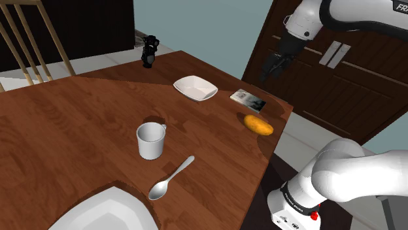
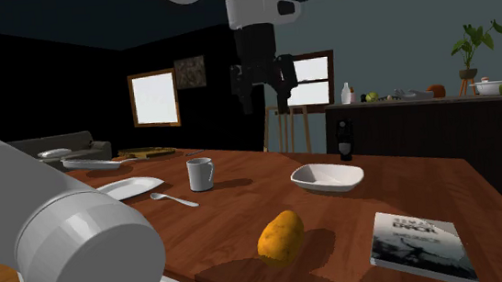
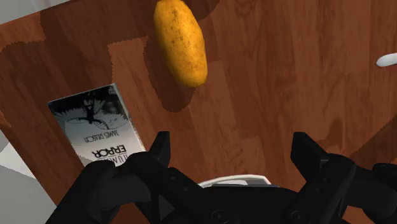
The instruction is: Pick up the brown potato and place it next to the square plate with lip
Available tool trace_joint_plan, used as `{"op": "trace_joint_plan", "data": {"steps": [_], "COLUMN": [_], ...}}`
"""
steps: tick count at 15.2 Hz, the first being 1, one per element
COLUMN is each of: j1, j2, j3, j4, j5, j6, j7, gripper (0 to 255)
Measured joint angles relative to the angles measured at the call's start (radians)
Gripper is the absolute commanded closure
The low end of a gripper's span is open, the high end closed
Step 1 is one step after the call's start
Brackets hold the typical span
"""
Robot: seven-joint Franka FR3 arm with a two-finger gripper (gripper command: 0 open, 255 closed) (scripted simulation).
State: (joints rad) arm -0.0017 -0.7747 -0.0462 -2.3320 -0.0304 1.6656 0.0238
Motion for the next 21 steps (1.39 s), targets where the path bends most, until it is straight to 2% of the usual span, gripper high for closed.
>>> {"op": "trace_joint_plan", "data": {"steps": [4,11,15,21], "j1": [0.003,0.006,0.002,-0.007], "j2": [-0.015,-0.031,0.007,0.047], "j3": [-0.017,-0.076,-0.116,-0.145], "j4": [-0.074,-0.306,-0.406,-0.492], "j5": [-0.017,-0.082,-0.128,-0.163], "j6": [0.051,0.243,0.369,0.490], "j7": [-0.040,-0.165,-0.236,-0.274], "gripper": [0,0,0,0]}}
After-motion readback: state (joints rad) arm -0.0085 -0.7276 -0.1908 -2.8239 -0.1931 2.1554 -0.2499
